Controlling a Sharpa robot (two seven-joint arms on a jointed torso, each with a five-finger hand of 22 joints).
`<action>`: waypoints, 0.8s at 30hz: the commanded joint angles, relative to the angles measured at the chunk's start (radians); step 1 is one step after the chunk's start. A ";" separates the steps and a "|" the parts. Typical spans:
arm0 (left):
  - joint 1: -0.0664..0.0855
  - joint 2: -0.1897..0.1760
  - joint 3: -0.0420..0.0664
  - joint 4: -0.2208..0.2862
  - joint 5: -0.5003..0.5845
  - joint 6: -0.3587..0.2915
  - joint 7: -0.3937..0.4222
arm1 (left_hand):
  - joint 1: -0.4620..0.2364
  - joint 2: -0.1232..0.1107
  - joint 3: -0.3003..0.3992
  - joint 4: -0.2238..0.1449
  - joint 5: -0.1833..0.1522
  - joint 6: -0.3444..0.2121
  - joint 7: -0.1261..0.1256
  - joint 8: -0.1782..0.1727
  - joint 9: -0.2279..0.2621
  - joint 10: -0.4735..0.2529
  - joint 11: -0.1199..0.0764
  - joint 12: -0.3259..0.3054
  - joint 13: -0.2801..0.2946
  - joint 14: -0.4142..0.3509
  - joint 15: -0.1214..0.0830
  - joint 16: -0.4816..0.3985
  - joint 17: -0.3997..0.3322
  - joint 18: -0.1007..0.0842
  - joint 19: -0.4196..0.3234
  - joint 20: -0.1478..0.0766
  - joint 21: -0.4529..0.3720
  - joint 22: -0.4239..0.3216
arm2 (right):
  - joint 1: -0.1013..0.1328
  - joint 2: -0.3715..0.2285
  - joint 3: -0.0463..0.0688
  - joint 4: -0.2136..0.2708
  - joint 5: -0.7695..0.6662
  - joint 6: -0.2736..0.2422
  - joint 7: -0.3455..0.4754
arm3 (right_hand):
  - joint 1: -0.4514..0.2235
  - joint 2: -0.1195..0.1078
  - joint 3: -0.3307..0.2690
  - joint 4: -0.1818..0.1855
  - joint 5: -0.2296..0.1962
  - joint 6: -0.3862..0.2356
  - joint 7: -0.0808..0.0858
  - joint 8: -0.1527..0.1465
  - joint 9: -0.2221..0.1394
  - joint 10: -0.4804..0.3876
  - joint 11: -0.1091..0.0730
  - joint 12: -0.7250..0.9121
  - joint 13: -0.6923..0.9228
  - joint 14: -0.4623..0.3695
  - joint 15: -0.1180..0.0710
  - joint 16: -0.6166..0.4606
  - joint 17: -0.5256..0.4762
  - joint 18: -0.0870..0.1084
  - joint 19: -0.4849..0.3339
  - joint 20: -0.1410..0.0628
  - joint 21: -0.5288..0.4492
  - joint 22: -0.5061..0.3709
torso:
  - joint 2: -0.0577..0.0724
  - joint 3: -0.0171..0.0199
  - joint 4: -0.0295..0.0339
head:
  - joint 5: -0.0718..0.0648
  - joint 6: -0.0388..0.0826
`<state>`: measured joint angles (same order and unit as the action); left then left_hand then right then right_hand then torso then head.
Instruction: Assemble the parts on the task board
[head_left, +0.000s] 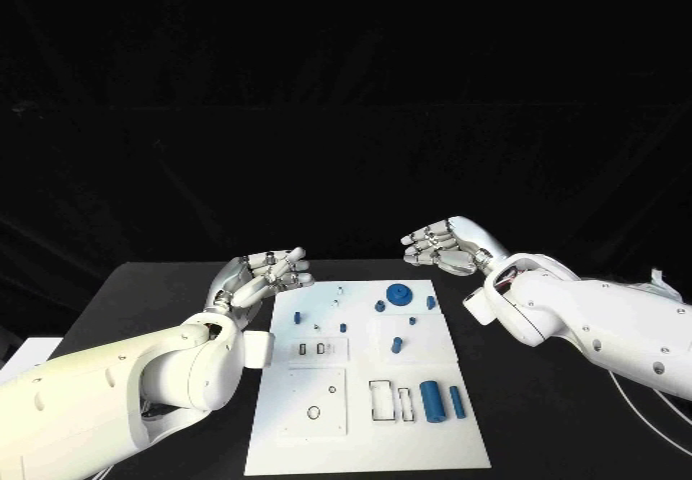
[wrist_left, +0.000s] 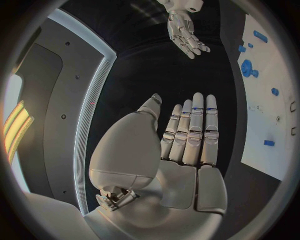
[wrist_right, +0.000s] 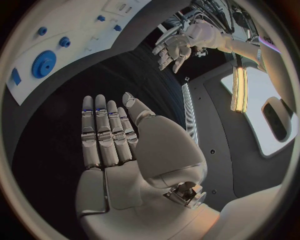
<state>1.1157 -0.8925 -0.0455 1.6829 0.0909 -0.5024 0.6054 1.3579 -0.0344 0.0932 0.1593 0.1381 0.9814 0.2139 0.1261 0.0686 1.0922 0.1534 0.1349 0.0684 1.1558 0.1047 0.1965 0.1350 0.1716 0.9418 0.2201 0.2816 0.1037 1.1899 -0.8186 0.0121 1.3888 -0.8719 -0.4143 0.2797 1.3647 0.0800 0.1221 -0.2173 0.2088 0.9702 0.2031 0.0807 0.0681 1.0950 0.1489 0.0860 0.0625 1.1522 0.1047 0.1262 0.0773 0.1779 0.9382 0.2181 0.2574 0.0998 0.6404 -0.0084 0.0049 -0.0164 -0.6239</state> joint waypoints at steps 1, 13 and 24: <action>0.004 -0.013 0.003 0.033 -0.001 0.057 0.002 | 0.006 0.000 -0.006 -0.007 -0.006 0.013 -0.002 -0.009 -0.002 0.017 -0.003 -0.009 0.002 0.019 -0.004 -0.002 0.007 0.014 0.016 -0.004 0.008 -0.002 | 0.011 0.004 0.002 -0.001 -0.355 0.043 -0.113 | -0.014 -0.031 0.022 -0.031 -0.026 0.106 -0.036 0.010 0.008 0.140 -0.048 -0.002 0.006 0.175 -0.061 0.042 0.032 0.008 0.145 -0.066 0.091 0.034 | 0.035 -0.0061 0.0168 | -0.016 0.008; 0.015 -0.051 0.013 0.124 0.007 0.093 -0.019 | 0.000 0.003 -0.013 -0.007 -0.006 0.015 -0.002 -0.016 -0.003 0.018 -0.002 -0.020 0.001 0.024 -0.005 -0.006 0.012 0.013 0.022 -0.006 0.006 -0.005 | 0.040 0.019 0.004 0.001 -0.702 0.079 -0.242 | -0.026 -0.052 0.030 -0.028 -0.069 0.162 -0.070 -0.006 0.007 0.222 -0.092 -0.022 0.009 0.362 -0.129 0.182 0.146 0.005 0.337 -0.147 0.283 0.133 | 0.081 -0.0122 0.0328 | -0.038 0.025; 0.021 -0.063 0.014 0.152 0.024 0.099 -0.028 | -0.004 0.004 -0.017 -0.006 -0.006 0.012 0.001 -0.021 -0.003 0.015 0.000 -0.027 -0.001 0.024 -0.003 -0.010 0.014 0.013 0.023 -0.005 0.004 -0.008 | 0.045 0.053 0.004 -0.005 -0.831 0.177 -0.307 | -0.082 -0.104 0.118 0.019 -0.085 0.135 -0.068 -0.018 0.004 0.129 -0.084 -0.024 0.002 0.368 -0.122 0.896 0.705 -0.071 0.485 -0.157 0.851 0.768 | 0.105 -0.0075 0.0463 | -0.040 0.034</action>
<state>1.1347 -0.9547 -0.0327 1.8305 0.1023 -0.4318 0.5809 1.3579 -0.0344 0.0813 0.1531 0.1382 0.9900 0.2124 0.1109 0.0666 1.1064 0.1497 0.1118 0.0695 1.1728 0.0982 0.1925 0.1476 0.1715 0.9576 0.2174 0.2866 0.0967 1.2338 -0.7698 0.0161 1.3851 -1.6178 -0.3031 0.0197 1.2858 -0.0199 0.2335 -0.1997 0.1291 1.1138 0.1357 0.0651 0.0714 1.2279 0.0651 0.0632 0.0652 1.4649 -0.0236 0.9905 0.7507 0.1220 1.4200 0.0607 1.0839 0.8370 0.7373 -0.0174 0.0451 -0.0566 -0.5913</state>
